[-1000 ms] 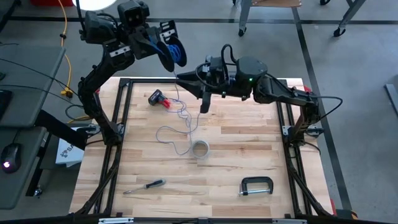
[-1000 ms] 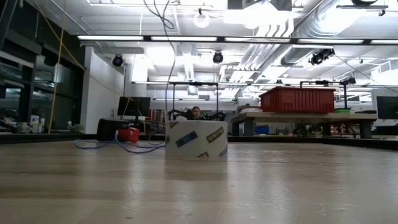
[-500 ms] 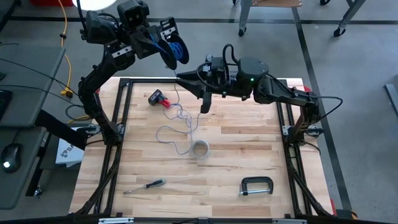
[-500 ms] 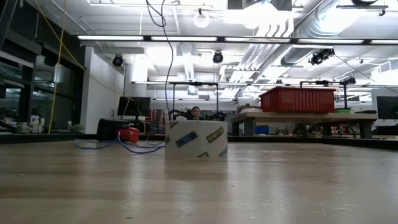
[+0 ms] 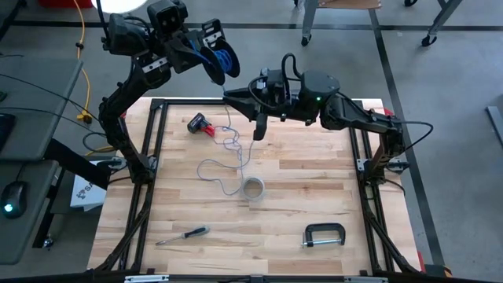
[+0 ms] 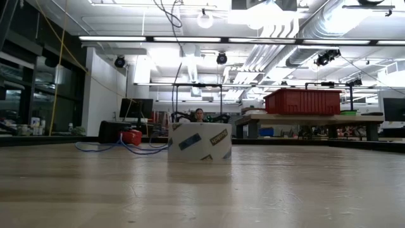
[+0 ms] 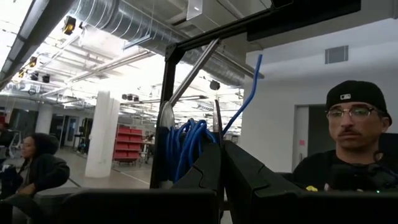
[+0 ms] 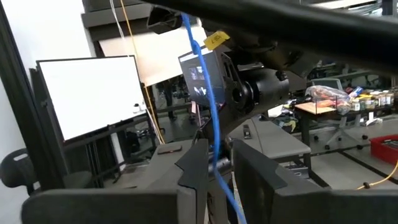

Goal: Coil cords
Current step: Coil the blue wire on the spool

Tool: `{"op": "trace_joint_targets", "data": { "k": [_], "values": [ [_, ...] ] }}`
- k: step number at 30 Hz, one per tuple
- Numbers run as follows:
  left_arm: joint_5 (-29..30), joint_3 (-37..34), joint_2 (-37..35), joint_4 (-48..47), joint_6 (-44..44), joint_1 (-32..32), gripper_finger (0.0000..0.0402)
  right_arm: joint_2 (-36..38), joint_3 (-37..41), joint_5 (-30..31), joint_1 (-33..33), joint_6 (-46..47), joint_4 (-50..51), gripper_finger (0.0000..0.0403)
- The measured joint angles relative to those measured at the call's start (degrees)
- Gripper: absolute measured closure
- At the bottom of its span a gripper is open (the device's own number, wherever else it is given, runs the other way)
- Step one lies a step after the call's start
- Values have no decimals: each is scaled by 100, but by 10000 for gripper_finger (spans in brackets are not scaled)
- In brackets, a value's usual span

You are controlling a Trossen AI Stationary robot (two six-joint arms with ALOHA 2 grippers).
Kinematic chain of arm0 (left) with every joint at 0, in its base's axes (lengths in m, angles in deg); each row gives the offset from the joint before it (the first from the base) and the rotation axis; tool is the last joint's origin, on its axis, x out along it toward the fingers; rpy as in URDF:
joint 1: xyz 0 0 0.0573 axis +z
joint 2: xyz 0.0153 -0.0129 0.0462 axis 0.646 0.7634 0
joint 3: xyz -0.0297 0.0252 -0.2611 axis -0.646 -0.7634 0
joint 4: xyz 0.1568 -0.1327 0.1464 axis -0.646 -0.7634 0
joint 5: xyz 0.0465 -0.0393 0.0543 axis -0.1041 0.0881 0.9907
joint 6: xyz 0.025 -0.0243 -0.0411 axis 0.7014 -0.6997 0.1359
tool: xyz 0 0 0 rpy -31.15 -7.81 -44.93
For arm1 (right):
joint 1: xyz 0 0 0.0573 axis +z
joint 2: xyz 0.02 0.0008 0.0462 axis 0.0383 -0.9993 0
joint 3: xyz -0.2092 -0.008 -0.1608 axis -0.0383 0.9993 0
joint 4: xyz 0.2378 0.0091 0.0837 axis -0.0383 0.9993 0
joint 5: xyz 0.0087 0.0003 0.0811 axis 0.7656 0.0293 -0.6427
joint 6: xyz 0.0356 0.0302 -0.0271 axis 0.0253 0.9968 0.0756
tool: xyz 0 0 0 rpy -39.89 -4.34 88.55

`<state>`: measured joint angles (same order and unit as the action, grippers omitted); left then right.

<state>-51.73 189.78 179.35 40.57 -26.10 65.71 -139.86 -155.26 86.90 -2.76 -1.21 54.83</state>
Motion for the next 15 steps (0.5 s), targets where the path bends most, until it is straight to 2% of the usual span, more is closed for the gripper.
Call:
{"op": "trace_joint_targets", "data": {
  "k": [15],
  "values": [
    [22,0,2,-11,14,0,401,2,0,-1,16,-55,-48,363]
  ]
}}
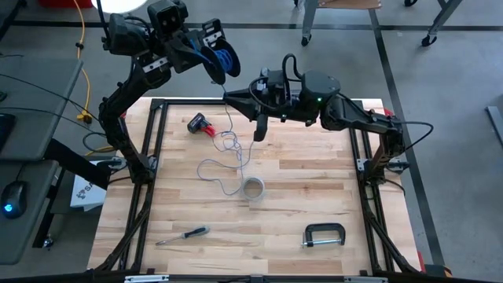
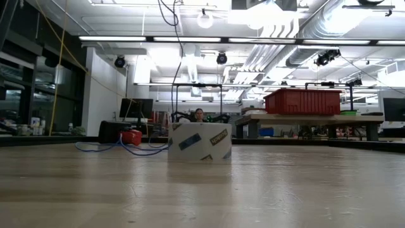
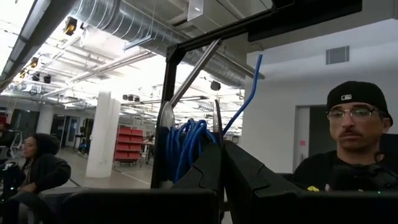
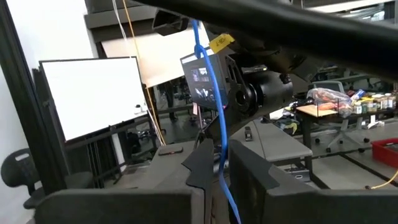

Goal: Coil cords
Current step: Coil the blue wire on the spool

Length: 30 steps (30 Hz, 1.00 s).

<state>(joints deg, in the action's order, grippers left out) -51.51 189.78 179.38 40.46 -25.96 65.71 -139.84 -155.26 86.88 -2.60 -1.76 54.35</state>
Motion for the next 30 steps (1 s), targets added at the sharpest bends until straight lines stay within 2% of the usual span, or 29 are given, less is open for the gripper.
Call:
{"op": "trace_joint_targets", "data": {
  "k": [3,7,10,17,26,30],
  "values": [
    [0,0,0,0,50,1,401,0,0,-1,9,-86,-41,369],
    [0,0,0,0,51,2,401,0,0,-129,6,-119,-87,398],
    [29,0,0,2,157,47,401,0,0,-237,29,-86,-79,401],
    [556,-4,-21,40,344,512,401,9,-4,-255,126,-73,406,402],
    [532,-7,-31,4,382,1100,401,26,-24,-210,149,-54,749,403],
    [237,-2,-56,-98,-7,1345,401,26,8,-304,179,-67,1160,402]
  ]
}}
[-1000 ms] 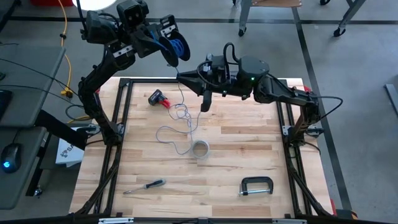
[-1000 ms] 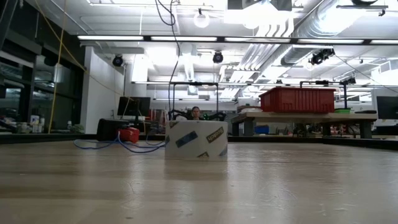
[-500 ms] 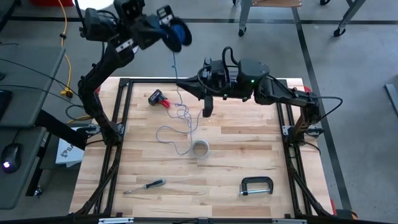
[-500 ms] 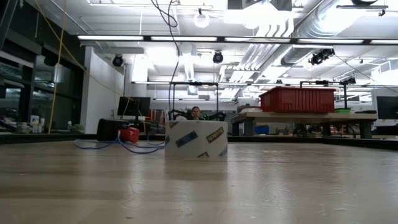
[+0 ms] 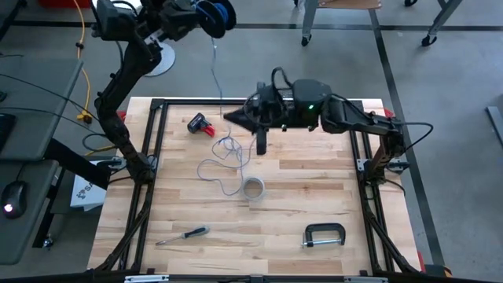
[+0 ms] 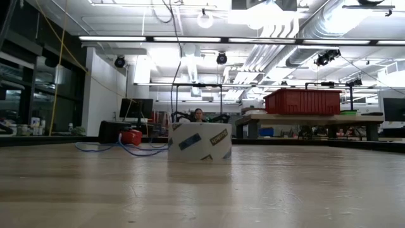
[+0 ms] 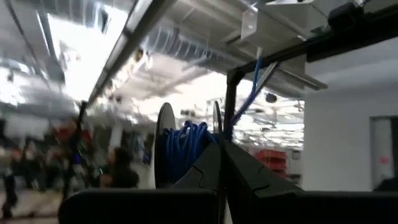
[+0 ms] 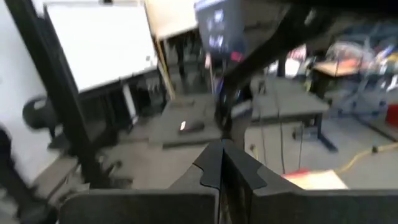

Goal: Coil cords
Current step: Coil the blue wire on the spool

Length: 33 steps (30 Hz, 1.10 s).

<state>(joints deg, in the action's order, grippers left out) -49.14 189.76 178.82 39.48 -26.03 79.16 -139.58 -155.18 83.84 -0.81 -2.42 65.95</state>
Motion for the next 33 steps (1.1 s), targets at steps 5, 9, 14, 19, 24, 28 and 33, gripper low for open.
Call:
{"op": "trace_joint_targets", "data": {
  "k": [5,9,14,19,24,28,33],
  "values": [
    [-738,0,-111,-232,-642,378,401,246,3,19,14,-7,549,402],
    [-812,1,-326,-668,-555,622,401,330,-14,207,29,-53,498,402],
    [-861,4,-487,-764,-486,612,401,328,-3,414,-49,-379,95,403],
    [-595,4,-513,-775,-260,262,401,230,-8,195,-338,-109,-460,389],
    [-349,4,-426,-860,113,-164,401,121,-6,92,-442,-96,-789,324],
    [-123,4,-341,-1017,442,-403,401,72,-8,36,-436,-155,-912,261],
    [89,4,-241,-1096,651,-589,401,53,-8,-17,-437,-157,-954,216]
  ]
}}
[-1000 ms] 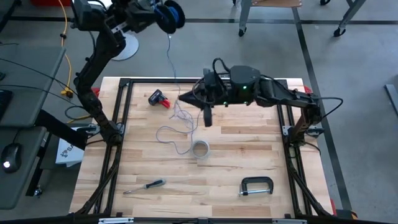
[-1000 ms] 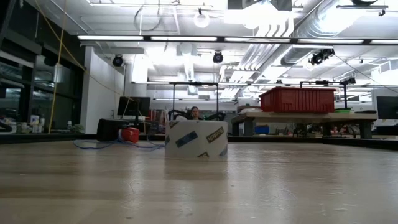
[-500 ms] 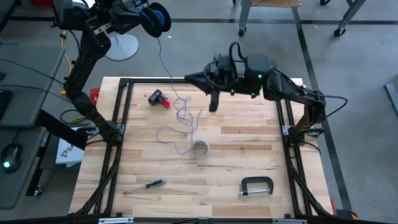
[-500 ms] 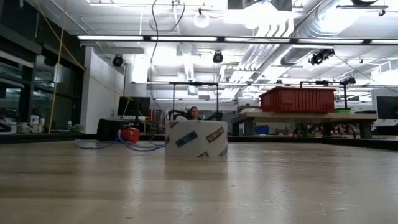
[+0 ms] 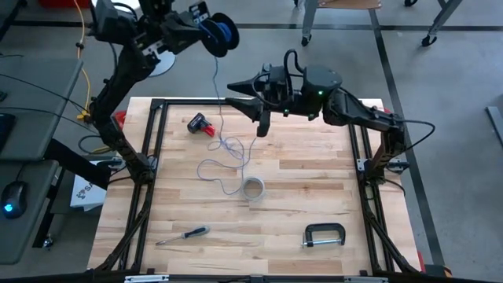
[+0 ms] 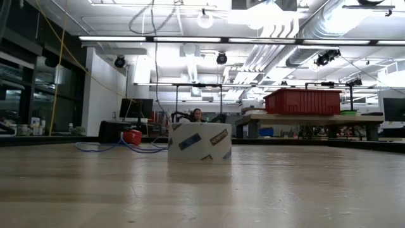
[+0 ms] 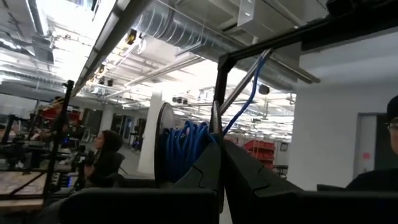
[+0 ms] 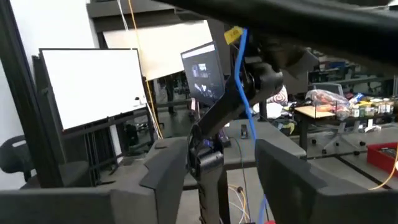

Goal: Coil cords
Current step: Coil the blue wire on the spool

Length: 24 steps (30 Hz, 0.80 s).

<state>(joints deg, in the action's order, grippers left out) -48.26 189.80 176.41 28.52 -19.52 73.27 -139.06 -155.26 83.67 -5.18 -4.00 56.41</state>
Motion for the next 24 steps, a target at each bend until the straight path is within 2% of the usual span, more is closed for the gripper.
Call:
{"op": "trace_joint_targets", "data": {
  "k": [19,22,24],
  "values": [
    [120,-4,169,9,61,-387,401,-90,0,153,13,-151,65,211],
    [164,-4,169,10,61,-385,401,-90,0,76,13,-195,68,226],
    [181,-4,169,9,93,-385,401,-90,0,71,13,-195,61,255]
  ]
}}
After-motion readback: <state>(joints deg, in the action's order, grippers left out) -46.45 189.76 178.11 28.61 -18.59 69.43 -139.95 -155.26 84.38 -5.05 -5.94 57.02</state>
